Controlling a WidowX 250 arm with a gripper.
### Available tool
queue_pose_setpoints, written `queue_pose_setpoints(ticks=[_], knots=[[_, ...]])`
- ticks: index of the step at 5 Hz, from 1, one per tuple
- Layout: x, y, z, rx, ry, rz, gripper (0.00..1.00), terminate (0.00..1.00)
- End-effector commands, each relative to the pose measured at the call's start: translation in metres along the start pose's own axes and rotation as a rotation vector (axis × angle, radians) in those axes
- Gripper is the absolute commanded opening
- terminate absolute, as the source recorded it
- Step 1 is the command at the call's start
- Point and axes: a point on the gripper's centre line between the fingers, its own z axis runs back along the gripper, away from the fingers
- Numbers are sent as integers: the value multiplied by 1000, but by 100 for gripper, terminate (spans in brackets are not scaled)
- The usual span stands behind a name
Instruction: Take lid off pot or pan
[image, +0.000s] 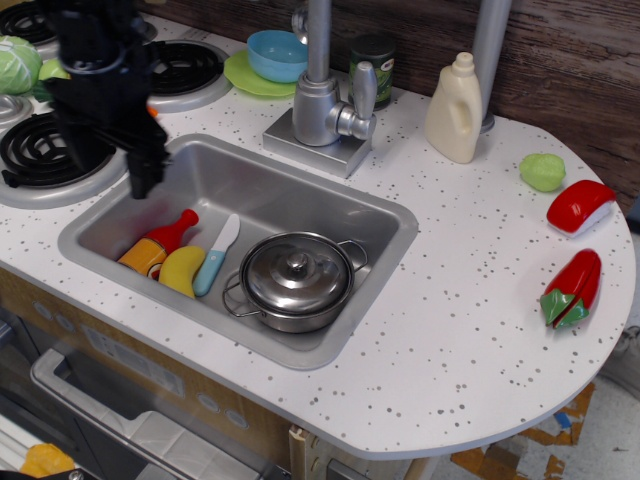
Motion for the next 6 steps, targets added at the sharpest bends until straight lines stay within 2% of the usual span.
queue_pose_setpoints(ticks=[1, 2, 3, 5, 6], knots=[[35, -42, 25, 21, -123, 6, 100, 0], [45, -70, 19, 1, -141, -15, 100, 0], [47, -87, 9, -44, -93, -14, 100, 0], [40, -115, -13, -99, -49, -19, 100, 0], [37, -128, -28, -92, -57, -8, 100, 0]])
